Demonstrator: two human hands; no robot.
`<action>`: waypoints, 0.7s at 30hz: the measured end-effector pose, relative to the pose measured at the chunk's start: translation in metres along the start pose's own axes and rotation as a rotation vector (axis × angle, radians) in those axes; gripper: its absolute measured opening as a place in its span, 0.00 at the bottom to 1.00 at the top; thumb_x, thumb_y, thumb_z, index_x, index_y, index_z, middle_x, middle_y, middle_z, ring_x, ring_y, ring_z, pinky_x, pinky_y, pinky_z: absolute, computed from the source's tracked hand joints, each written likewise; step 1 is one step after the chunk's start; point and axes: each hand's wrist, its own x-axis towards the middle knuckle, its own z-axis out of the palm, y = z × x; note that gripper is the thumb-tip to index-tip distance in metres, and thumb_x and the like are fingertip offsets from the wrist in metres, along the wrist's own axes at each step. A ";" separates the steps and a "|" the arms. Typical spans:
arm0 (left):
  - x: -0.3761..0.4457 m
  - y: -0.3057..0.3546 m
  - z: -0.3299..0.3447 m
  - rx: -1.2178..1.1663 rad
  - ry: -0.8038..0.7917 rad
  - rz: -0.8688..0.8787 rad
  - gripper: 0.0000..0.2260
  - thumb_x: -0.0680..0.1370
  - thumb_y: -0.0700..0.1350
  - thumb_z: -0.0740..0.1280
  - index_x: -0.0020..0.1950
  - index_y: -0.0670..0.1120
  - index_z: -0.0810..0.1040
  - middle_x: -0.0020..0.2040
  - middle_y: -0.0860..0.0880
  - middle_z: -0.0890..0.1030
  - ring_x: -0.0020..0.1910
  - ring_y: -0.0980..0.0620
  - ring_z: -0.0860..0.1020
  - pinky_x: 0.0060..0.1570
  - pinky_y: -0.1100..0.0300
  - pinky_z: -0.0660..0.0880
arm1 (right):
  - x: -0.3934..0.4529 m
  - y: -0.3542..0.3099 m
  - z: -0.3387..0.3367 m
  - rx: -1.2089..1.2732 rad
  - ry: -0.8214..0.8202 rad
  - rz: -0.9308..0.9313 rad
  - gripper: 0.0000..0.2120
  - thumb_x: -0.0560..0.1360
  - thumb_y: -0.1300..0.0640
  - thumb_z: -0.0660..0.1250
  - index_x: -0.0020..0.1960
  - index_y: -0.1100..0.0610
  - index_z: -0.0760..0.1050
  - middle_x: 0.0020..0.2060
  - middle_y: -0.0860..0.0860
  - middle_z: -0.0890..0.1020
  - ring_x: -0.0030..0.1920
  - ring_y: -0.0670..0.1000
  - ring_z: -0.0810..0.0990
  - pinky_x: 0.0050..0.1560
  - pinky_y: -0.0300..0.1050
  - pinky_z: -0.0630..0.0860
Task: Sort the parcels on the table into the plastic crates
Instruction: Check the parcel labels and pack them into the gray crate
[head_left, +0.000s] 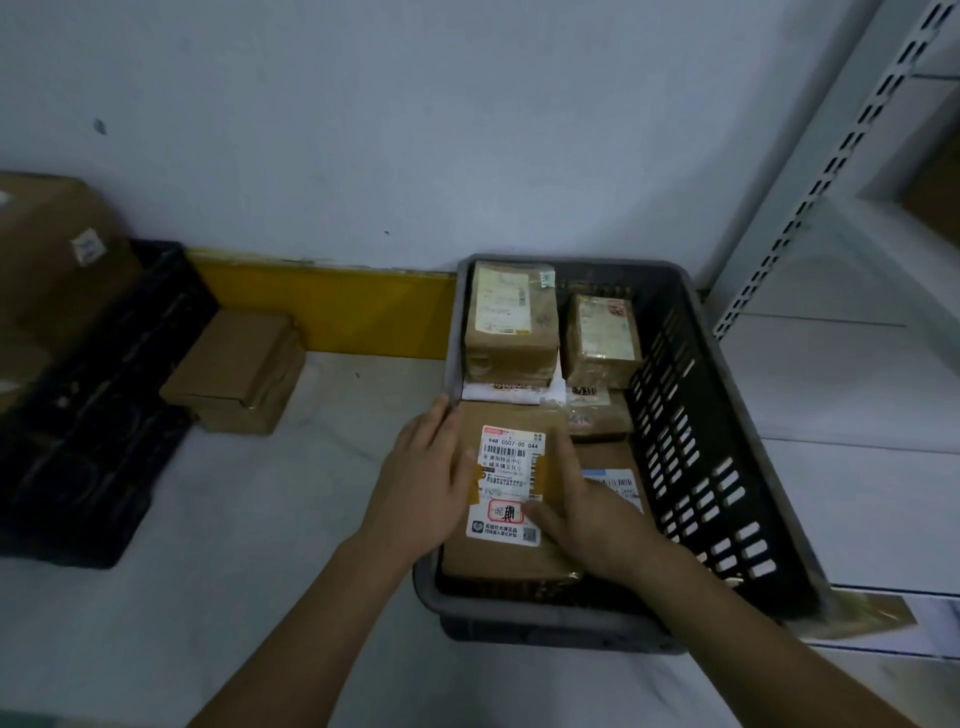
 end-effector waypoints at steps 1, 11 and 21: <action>0.000 0.000 0.000 0.011 -0.001 -0.002 0.27 0.89 0.54 0.56 0.87 0.49 0.57 0.87 0.50 0.54 0.85 0.48 0.55 0.81 0.51 0.57 | 0.000 0.001 0.002 -0.107 0.026 -0.001 0.47 0.83 0.30 0.57 0.83 0.41 0.25 0.72 0.60 0.79 0.69 0.61 0.78 0.67 0.59 0.78; 0.004 -0.041 -0.022 0.173 0.079 -0.105 0.42 0.79 0.70 0.38 0.86 0.49 0.59 0.87 0.45 0.57 0.85 0.41 0.55 0.82 0.41 0.55 | 0.006 -0.018 -0.016 -0.454 0.361 -0.007 0.42 0.81 0.24 0.37 0.88 0.47 0.44 0.87 0.58 0.52 0.87 0.63 0.49 0.84 0.67 0.56; -0.012 -0.152 -0.070 0.248 0.084 -0.245 0.33 0.85 0.65 0.52 0.87 0.52 0.54 0.87 0.44 0.53 0.85 0.40 0.51 0.81 0.38 0.54 | 0.035 -0.157 0.014 -0.441 0.474 -0.163 0.40 0.83 0.28 0.37 0.88 0.47 0.47 0.88 0.57 0.48 0.87 0.61 0.43 0.85 0.62 0.46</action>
